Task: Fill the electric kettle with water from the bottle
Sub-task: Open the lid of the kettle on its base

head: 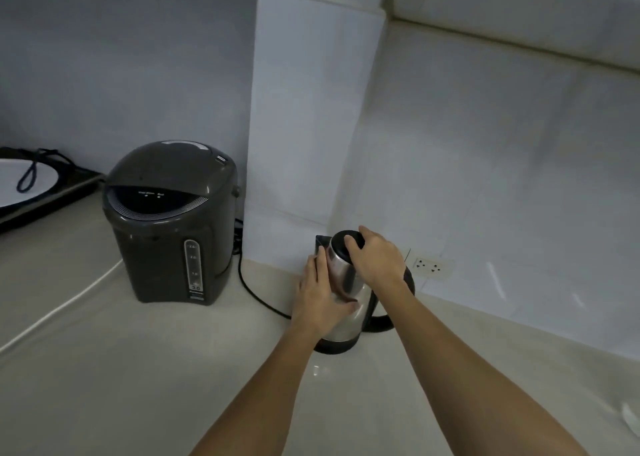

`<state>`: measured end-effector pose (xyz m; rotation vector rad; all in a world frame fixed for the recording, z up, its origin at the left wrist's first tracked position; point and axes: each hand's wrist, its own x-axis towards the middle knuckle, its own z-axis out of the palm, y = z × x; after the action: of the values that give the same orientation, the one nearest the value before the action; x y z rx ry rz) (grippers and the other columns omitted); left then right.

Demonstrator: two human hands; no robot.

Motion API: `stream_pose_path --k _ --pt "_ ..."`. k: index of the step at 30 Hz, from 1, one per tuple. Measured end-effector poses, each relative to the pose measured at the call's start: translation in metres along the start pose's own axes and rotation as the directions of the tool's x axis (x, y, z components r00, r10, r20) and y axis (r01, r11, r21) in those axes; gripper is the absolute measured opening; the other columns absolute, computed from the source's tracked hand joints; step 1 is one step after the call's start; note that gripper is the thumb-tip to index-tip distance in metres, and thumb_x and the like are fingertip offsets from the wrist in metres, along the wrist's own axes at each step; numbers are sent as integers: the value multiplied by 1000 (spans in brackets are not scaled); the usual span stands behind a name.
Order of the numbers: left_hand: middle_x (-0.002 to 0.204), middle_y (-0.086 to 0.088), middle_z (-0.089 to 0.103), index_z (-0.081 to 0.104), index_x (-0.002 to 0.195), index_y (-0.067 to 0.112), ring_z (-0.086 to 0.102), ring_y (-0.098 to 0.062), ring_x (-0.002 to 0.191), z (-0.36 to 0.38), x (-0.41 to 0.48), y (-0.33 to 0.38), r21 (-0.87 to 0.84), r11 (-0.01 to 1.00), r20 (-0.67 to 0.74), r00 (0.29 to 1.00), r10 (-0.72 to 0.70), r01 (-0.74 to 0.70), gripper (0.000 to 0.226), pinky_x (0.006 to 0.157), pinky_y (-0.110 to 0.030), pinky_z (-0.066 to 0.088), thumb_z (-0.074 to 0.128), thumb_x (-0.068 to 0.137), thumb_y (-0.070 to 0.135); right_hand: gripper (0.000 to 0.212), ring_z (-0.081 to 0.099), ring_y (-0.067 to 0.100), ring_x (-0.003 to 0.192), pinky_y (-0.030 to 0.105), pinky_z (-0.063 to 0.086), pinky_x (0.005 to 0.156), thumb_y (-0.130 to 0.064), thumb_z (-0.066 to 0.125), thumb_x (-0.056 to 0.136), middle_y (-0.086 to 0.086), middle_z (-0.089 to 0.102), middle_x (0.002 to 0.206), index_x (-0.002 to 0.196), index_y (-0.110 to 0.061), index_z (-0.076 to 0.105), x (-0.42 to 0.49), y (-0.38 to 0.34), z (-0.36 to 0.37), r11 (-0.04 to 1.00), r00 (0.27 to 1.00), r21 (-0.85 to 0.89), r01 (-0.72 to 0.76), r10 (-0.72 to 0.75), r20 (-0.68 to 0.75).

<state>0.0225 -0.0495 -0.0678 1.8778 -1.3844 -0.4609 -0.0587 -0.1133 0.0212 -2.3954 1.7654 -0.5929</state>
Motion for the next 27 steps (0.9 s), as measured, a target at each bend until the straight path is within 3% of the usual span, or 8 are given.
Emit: stream_pose_path --k 3,7,16,20,23,27 --pt "163 -5 -2 -16 152 22 2 -20 150 3 1 -3 -3 1000 -36 999 2 -2 130 122 -38 16 75 67 59 42 62 30 93 38 52 81 -42 42 92 8 68 101 120 -14 58 3 -2 4 999 999 27 -26 27 -47" --pt "162 -5 2 -14 152 22 6 -20 150 5 3 -5 6 1000 -42 999 11 -10 130 120 -39 21 75 65 62 29 61 30 77 31 46 65 -38 43 87 4 57 74 92 -13 58 9 0 9 1000 998 -6 -17 17 -59" --pt "162 -6 3 -19 151 23 4 -19 150 5 0 -2 97 995 -43 999 -10 14 128 119 -46 15 72 69 60 28 52 28 70 31 38 63 -29 40 91 7 54 73 93 -7 58 14 -1 -2 996 999 -79 42 -44 -21" --pt "162 -9 3 -21 150 22 5 -21 150 3 -2 1 108 994 -41 999 -17 21 128 119 -47 12 72 70 59 23 52 29 71 32 33 59 -27 39 90 10 56 72 83 -8 51 18 9 -22 979 1000 206 4 -5 3" --pt "162 -13 0 -24 149 23 6 -24 150 4 -7 2 131 991 -53 998 -17 24 125 120 -48 12 68 74 60 25 50 26 70 32 33 56 -23 37 91 8 54 73 90 -6 55 14 22 -33 901 1000 434 -13 12 5" --pt "162 -14 -3 -26 148 24 6 -26 150 10 -17 4 149 989 -84 996 -11 24 118 120 -48 13 63 79 61 33 54 23 78 35 42 67 -20 30 95 4 58 81 106 -12 60 0 38 -38 798 994 601 -36 92 -61"
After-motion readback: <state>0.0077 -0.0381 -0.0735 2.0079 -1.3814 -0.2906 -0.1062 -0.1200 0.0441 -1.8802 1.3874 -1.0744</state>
